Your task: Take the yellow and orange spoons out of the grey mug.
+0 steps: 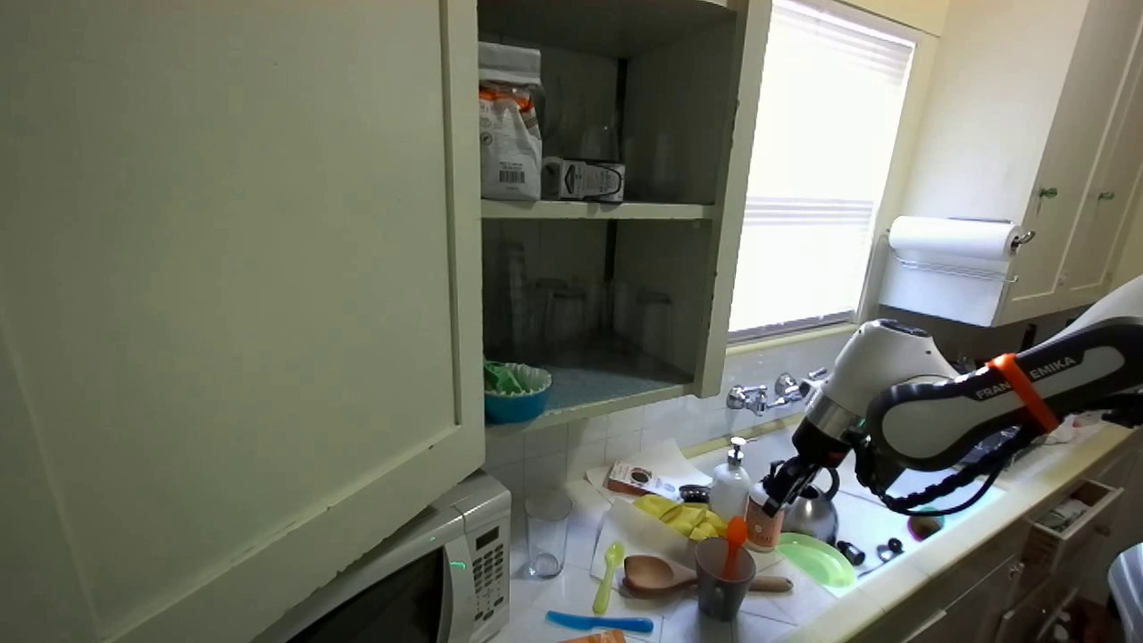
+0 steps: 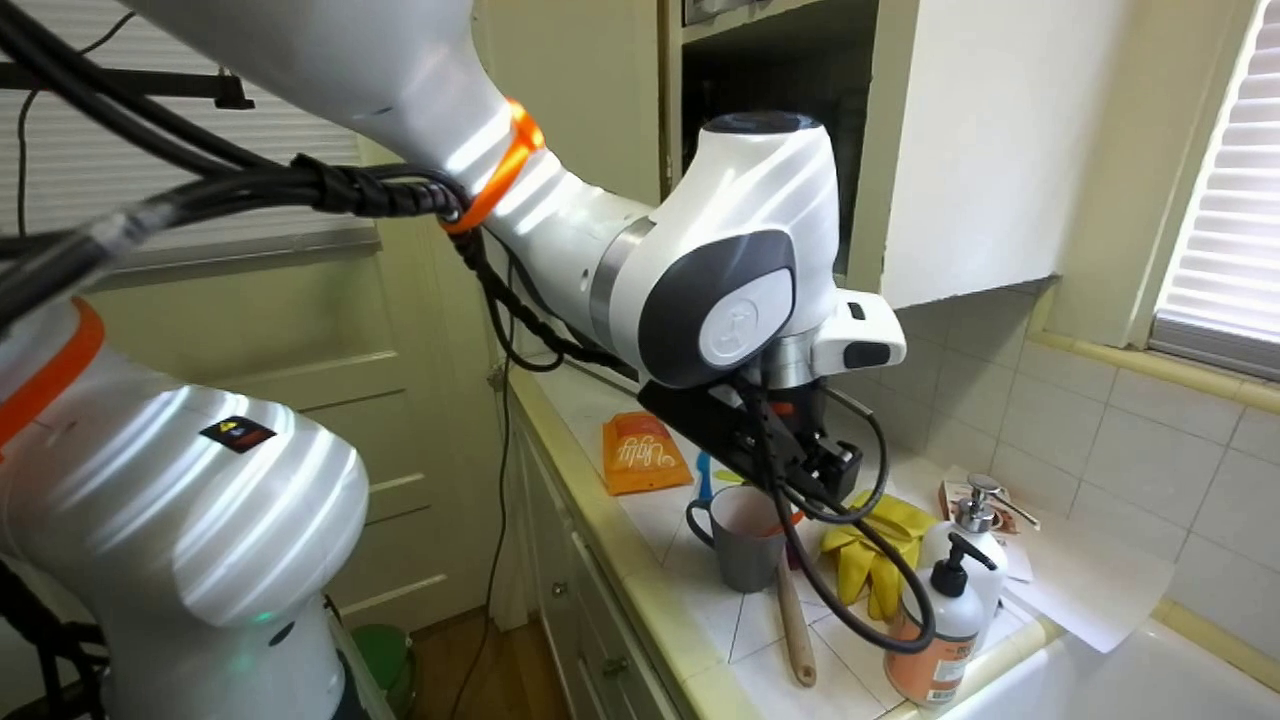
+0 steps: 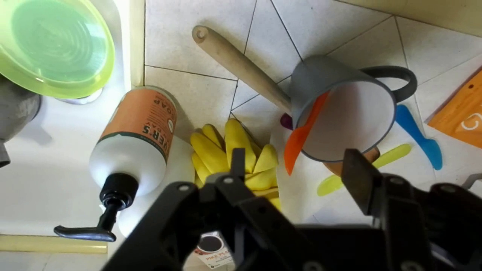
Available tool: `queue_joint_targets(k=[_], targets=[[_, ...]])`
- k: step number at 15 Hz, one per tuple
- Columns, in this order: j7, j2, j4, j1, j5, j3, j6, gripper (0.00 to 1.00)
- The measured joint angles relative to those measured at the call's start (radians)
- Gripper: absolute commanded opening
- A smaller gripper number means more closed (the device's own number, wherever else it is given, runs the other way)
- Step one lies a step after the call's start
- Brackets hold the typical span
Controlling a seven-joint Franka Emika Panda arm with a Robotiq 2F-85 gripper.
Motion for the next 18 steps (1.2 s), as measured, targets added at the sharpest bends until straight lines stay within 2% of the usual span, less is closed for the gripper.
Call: queue_joint_targets(k=[2, 3, 5, 6, 8, 9, 10, 14, 15, 18], targets=[[-0.015, 0.002, -0.001, 0.015, 0.000, -0.033, 0.015, 0.35], [-0.019, 0.003, -0.001, 0.027, 0.000, -0.051, 0.030, 0.46], [-0.023, 0.010, -0.002, 0.055, 0.000, -0.086, 0.072, 0.45], [-0.023, 0.015, -0.002, 0.070, 0.000, -0.103, 0.093, 0.50], [-0.024, 0.025, -0.002, 0.103, 0.000, -0.133, 0.127, 0.47], [-0.024, 0.030, -0.002, 0.122, 0.000, -0.148, 0.140, 0.45], [-0.024, 0.034, -0.002, 0.142, 0.000, -0.164, 0.152, 0.36], [-0.030, 0.057, -0.002, 0.228, 0.000, -0.235, 0.194, 0.17], [-0.031, 0.063, -0.002, 0.246, 0.000, -0.251, 0.201, 0.24], [-0.036, 0.084, -0.002, 0.289, 0.000, -0.295, 0.221, 0.27]])
